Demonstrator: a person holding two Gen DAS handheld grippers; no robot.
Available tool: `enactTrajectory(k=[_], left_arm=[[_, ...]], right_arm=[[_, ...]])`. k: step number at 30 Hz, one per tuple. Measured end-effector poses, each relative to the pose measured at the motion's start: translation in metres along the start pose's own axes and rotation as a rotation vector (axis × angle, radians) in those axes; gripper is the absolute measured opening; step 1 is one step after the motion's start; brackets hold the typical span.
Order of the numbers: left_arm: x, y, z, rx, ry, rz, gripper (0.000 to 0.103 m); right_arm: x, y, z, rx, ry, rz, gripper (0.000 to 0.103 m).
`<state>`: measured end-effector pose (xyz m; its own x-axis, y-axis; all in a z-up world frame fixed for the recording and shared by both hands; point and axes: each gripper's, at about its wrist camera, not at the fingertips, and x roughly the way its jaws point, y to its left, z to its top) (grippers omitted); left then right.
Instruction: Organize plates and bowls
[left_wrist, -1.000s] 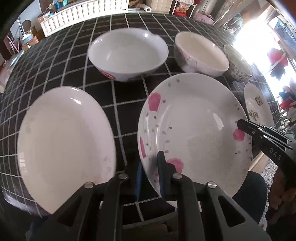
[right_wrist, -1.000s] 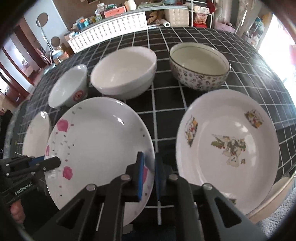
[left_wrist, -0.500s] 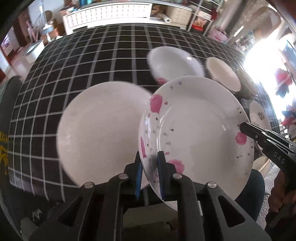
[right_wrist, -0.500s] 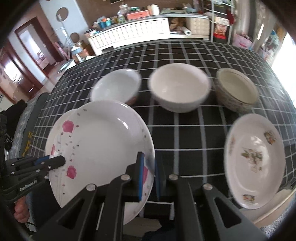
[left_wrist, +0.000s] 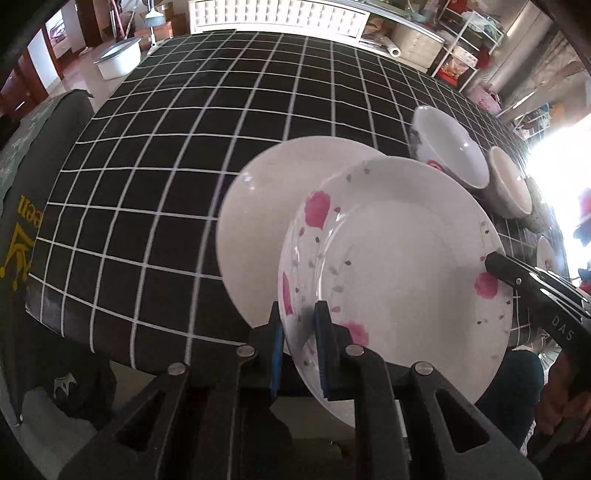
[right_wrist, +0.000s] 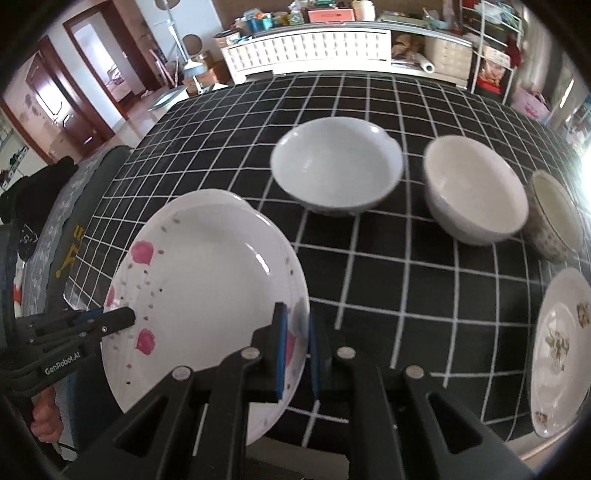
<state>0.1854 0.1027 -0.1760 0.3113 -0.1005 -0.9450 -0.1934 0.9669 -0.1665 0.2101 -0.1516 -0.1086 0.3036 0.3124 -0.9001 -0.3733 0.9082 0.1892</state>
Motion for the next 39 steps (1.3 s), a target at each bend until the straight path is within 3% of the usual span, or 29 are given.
enactTrajectory(k=[12,39], left_arm=[[0.012,0.019,0.019,-0.015,-0.006,0.02,0.015],[0.014,0.036,0.038,-0.038,0.002,-0.03,0.015]], right_arm=[[0.018,0.018,0.012,-0.032,0.001,-0.018,0.014],[0.038,0.029,0.031,-0.039,0.043,-0.07,0.014]])
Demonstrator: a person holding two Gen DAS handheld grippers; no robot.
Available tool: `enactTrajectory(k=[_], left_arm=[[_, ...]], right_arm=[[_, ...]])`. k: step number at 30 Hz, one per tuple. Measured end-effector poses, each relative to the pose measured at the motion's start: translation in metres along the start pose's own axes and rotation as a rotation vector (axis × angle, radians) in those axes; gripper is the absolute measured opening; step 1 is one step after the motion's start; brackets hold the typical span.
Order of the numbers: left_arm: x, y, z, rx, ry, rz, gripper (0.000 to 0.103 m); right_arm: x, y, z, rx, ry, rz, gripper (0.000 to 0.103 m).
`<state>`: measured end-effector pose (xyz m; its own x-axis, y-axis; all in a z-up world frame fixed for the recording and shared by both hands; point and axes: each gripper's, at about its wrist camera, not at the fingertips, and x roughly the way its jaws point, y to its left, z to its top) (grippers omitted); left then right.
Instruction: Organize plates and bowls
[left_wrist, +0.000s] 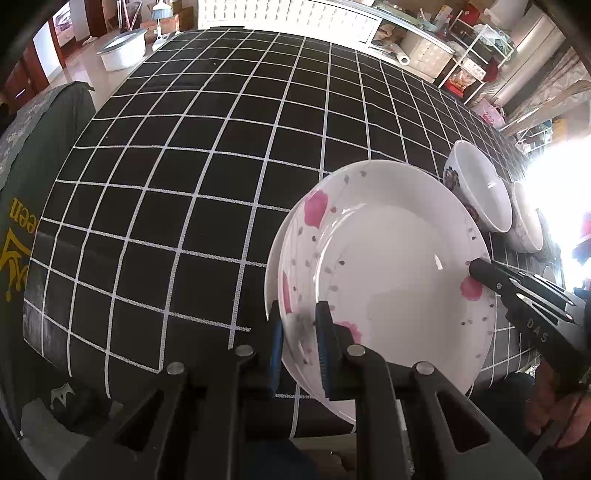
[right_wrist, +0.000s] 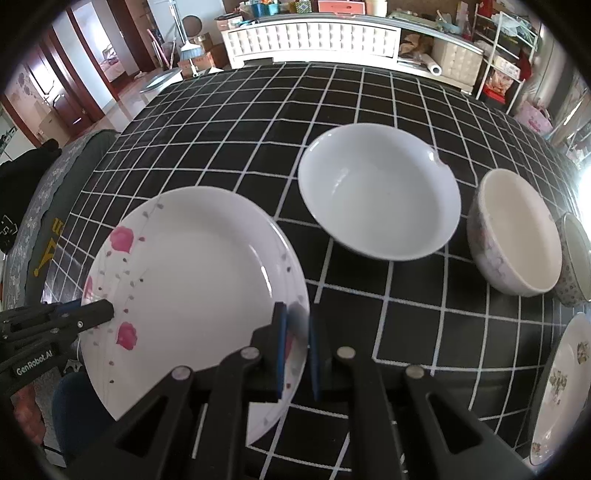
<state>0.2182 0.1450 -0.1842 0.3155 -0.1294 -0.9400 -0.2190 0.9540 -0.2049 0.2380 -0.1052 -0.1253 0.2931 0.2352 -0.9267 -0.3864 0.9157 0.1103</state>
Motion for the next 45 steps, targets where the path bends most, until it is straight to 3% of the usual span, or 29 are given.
enactTrajectory(k=[5,8,19,30,45], left_arm=[[-0.004,0.001,0.001,-0.002,-0.004,0.018,0.015],[-0.007,0.0,-0.002,0.017,-0.018,0.092,0.015],[-0.055,-0.013,-0.013,0.022,-0.11,0.047,0.015],[-0.115,-0.071,-0.034,0.115,-0.217,0.001,0.015],[-0.139,-0.192,-0.063,0.351,-0.256,-0.046,0.015]], right_arm=[[0.004,-0.002,-0.001,0.003,0.005,0.02,0.014],[-0.001,0.002,-0.003,-0.022,-0.019,-0.006,0.014],[-0.054,-0.001,-0.004,-0.022,-0.123,-0.001,0.014],[-0.121,-0.02,-0.033,0.031,-0.224,-0.013,0.014],[-0.189,-0.092,-0.087,0.154,-0.322,-0.082,0.014]])
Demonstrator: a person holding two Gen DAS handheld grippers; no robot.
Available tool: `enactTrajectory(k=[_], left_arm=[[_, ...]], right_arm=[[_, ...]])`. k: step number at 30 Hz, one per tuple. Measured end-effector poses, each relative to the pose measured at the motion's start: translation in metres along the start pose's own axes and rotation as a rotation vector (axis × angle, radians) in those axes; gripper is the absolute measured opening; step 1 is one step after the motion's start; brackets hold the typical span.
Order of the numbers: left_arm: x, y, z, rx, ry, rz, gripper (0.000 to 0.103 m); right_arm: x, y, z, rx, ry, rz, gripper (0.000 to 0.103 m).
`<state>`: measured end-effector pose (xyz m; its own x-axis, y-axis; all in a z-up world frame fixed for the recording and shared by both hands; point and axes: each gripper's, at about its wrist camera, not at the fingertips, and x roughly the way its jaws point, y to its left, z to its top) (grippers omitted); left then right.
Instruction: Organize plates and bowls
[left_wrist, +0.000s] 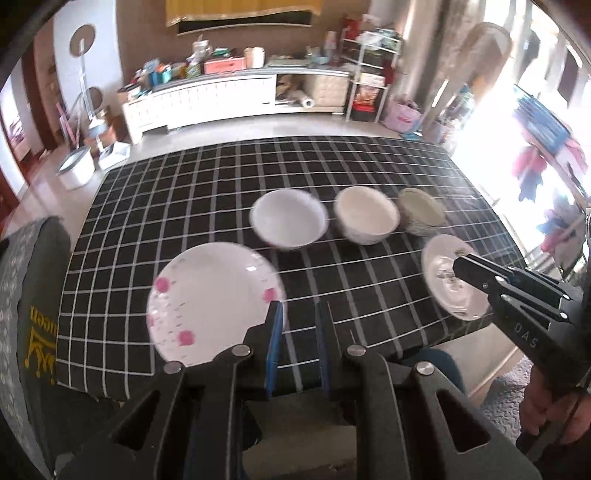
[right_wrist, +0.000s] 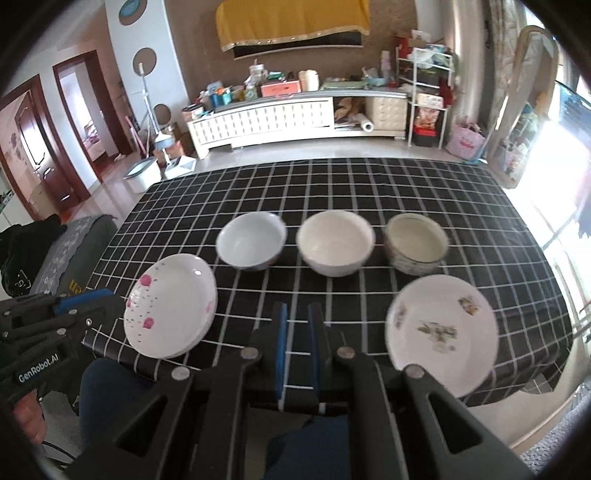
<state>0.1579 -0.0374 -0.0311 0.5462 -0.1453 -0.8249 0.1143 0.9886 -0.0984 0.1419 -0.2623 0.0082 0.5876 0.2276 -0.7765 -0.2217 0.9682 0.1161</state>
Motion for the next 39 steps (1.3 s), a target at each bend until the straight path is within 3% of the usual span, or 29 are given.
enactTrajectory(k=[14,17,20,22,26,30,39], left_arm=[[0.017,-0.09,0.016,0.104,0.006,-0.065,0.02],[0.023,-0.109,0.02,0.129,0.002,-0.058,0.021],[0.032,-0.124,0.025,0.134,0.013,-0.068,0.035],[0.039,-0.132,0.027,0.149,0.036,-0.073,0.036],[0.057,-0.15,0.029,0.163,0.06,-0.094,0.036],[0.075,-0.162,0.029,0.144,0.097,-0.146,0.043],[0.116,-0.179,0.033,0.126,0.147,-0.134,0.043]], right_arm=[[-0.025,-0.081,-0.014,0.078,0.008,-0.071,0.015],[-0.027,-0.098,-0.016,0.092,0.013,-0.095,0.023],[-0.031,-0.114,-0.018,0.107,-0.002,-0.127,0.035],[-0.032,-0.123,-0.018,0.115,-0.003,-0.138,0.041],[-0.027,-0.141,-0.02,0.133,0.006,-0.154,0.042],[-0.02,-0.158,-0.023,0.15,0.028,-0.164,0.042],[0.001,-0.193,-0.033,0.19,0.078,-0.189,0.043]])
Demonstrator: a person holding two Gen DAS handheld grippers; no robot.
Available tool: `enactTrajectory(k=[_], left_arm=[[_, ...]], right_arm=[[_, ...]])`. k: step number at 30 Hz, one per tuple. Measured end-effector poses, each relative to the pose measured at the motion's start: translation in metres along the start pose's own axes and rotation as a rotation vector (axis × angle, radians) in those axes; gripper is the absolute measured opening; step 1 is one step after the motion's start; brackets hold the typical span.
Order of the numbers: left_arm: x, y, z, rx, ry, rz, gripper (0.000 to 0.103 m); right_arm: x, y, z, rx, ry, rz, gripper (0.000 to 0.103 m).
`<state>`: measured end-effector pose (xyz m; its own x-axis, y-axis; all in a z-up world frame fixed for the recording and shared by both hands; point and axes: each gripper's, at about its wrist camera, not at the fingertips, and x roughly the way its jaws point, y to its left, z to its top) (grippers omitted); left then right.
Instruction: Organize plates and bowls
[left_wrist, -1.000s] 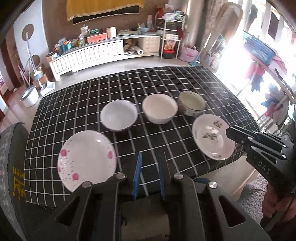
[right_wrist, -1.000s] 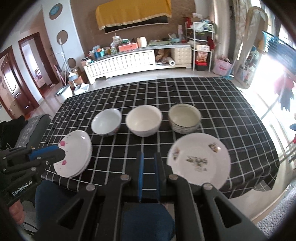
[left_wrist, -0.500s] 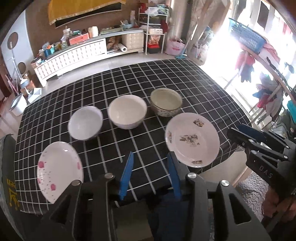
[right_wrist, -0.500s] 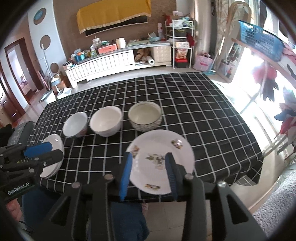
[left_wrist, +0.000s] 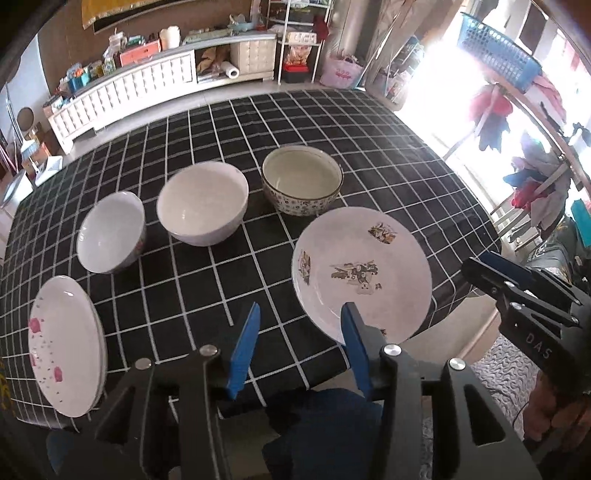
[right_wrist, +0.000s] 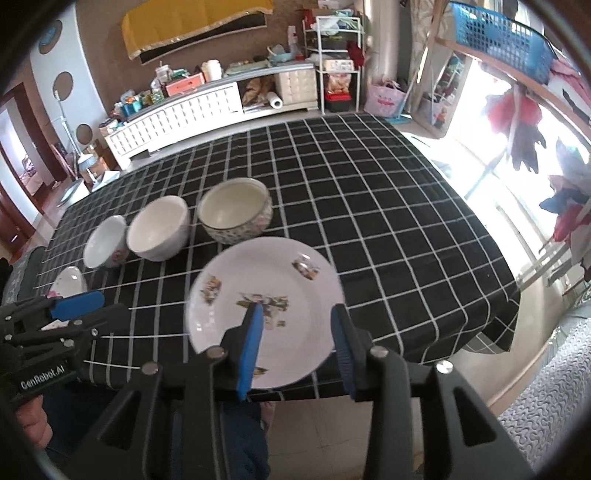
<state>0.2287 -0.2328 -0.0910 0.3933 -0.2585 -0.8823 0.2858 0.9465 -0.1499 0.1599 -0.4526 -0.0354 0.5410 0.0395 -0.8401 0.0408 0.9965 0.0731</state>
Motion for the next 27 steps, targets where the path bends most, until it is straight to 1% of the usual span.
enactTrajectory(k=[4,6,14,20,27], left_arm=[[0.019,-0.001,0.006,-0.002,0.025,0.01,0.043],[0.029,-0.002,0.009,0.007,0.04,0.011,0.043],[0.062,-0.005,0.014,0.037,0.095,0.014,0.043],[0.092,0.0,0.019,0.018,0.142,-0.002,0.043],[0.117,0.007,0.024,0.002,0.175,-0.009,0.043]], right_arm=[[0.016,-0.011,-0.001,0.004,0.028,-0.019,0.049],[0.025,-0.016,-0.002,0.009,0.045,-0.023,0.05],[0.059,-0.031,-0.006,0.031,0.114,-0.021,0.05],[0.084,-0.038,-0.008,0.033,0.158,-0.023,0.05],[0.101,-0.042,-0.006,0.027,0.174,-0.024,0.05]])
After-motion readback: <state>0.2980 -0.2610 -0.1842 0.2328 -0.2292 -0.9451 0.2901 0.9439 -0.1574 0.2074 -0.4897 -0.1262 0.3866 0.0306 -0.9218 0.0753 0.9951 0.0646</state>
